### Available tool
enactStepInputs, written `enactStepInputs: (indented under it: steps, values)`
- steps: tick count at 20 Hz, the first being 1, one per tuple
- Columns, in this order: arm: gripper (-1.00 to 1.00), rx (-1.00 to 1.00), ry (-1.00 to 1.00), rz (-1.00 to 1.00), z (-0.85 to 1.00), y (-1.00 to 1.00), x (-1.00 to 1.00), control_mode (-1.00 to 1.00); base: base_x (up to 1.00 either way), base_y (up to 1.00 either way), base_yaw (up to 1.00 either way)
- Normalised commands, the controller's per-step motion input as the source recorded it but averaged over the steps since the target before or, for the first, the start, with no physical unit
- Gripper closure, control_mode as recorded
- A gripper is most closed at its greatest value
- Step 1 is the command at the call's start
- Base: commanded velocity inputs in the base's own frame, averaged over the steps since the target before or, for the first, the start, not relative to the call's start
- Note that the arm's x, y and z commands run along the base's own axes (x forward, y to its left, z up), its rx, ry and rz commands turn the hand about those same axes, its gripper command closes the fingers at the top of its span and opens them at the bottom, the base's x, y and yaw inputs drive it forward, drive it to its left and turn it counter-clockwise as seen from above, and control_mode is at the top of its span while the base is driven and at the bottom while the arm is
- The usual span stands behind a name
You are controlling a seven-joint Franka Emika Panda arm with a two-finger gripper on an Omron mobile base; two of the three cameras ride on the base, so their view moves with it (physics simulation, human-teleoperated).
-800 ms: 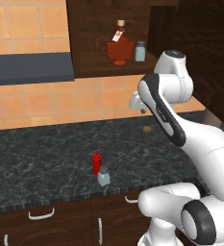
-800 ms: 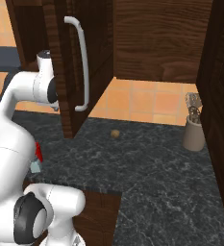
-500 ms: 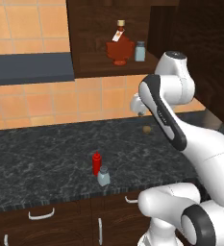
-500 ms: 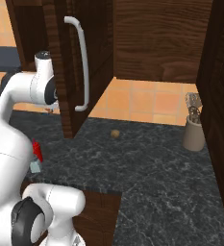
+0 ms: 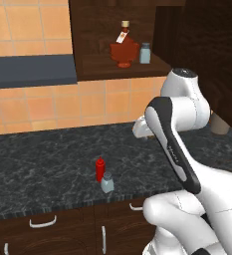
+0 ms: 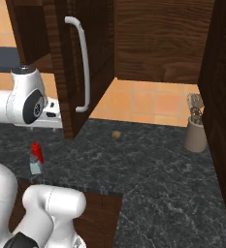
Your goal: Put the shaker and condiment bottle from the counter next to their counterparts in the cabinet.
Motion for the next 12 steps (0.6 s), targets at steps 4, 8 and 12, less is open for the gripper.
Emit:
enactStepInputs:
  steps: [4, 8, 12]
  values:
    - [-1.00, -0.07, -0.05, 0.20, -0.43, 0.48, -0.32, -1.00, 0.00, 0.00, 0.00]
    - [-1.00, -0.02, -0.13, 0.10, -0.37, 0.16, -0.18, -1.00, 0.00, 0.00, 0.00]
    - [-1.00, 0.00, -0.17, 0.06, -0.58, 0.29, -0.06, -1.00, 0.00, 0.00, 0.00]
